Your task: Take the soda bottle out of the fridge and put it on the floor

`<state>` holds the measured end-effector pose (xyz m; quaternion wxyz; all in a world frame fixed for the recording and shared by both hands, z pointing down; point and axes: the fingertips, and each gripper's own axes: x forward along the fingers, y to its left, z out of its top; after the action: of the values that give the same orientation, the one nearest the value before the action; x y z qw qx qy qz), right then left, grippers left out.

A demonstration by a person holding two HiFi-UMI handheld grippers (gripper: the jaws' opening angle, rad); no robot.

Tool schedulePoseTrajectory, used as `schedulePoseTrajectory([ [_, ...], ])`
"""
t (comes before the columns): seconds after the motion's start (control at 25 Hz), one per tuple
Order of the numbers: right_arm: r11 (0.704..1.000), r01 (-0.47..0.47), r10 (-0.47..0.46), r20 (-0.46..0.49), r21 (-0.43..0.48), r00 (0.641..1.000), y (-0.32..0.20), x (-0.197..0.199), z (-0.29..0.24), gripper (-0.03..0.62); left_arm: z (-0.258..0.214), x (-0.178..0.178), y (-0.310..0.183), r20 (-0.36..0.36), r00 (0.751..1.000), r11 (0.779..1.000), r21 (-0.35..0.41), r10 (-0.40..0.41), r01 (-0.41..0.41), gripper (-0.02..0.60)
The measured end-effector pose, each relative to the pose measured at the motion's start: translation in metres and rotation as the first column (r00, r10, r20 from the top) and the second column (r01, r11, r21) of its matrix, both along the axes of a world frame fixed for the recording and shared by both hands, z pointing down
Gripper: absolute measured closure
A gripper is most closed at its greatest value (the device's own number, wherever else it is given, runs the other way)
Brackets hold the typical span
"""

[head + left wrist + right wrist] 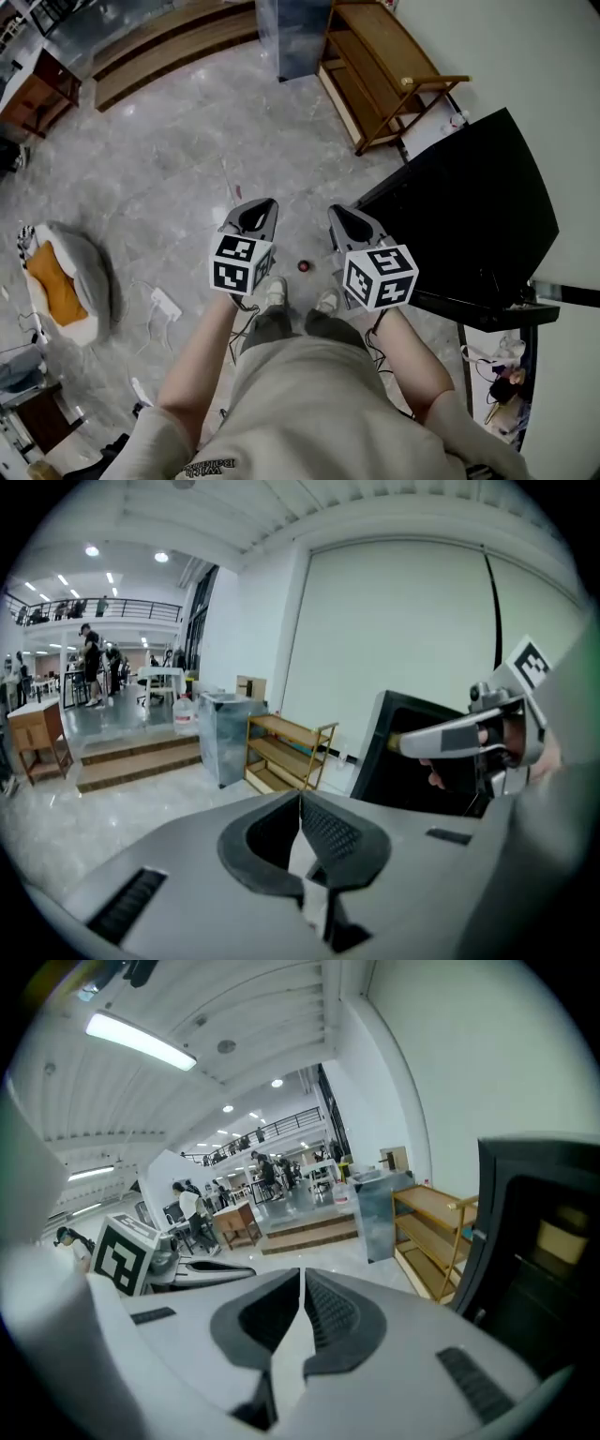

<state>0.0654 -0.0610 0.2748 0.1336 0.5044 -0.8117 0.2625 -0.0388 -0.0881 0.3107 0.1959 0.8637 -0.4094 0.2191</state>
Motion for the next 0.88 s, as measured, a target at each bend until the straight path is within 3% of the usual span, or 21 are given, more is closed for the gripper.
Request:
schedulePoseTrajectory([
  [0.2, 0.989, 0.011, -0.008, -0.015, 0.150, 1.000, -0.004, 0.002, -0.077, 0.586, -0.085, 0.009, 0.004, -0.075, 0.996, 0.990, 0.133, 0.057, -0.046, 0.574],
  [0.48, 0.952, 0.022, -0.022, -0.005, 0.307, 1.000, 0.010, 0.001, -0.162, 0.586, -0.183, 0.012, 0.016, -0.131, 0.987, 0.946, 0.320, 0.096, -0.050, 0.574],
  [0.72, 0.899, 0.070, -0.051, -0.054, 0.433, 0.997, 0.032, 0.002, -0.222, 0.588, -0.248, 0.015, 0.032, -0.120, 0.982, 0.882, 0.466, 0.143, -0.071, 0.574],
  [0.88, 0.868, 0.076, -0.048, -0.069, 0.491, 0.996, 0.041, 0.008, -0.250, 0.588, -0.281, 0.016, 0.043, -0.064, 0.986, 0.817, 0.570, 0.152, -0.089, 0.574],
])
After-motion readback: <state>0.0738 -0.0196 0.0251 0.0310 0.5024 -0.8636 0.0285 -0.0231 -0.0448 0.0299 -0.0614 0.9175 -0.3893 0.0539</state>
